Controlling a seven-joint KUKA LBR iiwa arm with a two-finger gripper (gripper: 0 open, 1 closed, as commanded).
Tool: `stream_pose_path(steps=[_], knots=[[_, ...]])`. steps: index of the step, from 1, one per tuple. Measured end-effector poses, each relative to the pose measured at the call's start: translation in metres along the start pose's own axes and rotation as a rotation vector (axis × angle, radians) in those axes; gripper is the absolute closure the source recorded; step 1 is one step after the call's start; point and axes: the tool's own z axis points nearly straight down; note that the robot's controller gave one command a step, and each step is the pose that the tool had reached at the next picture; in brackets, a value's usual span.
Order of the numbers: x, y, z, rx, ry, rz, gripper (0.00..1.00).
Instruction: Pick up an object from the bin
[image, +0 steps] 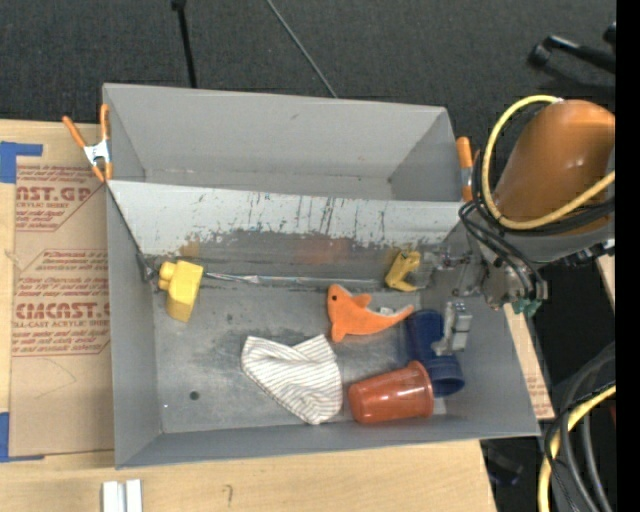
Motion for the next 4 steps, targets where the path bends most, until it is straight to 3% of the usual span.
stream_pose_path(steps=[1,2,3,4], knots=[[-0.002,0.025,0.028,0.002,-0.005,-0.044,0.00],[0.006,0.049,0.052,-0.002,0.001,0.035,0.00],[0.014,0.052,0.071,-0.001,0.001,0.292,0.00],[0.012,0.062,0.099,0.000,0.001,0.153,0.00]])
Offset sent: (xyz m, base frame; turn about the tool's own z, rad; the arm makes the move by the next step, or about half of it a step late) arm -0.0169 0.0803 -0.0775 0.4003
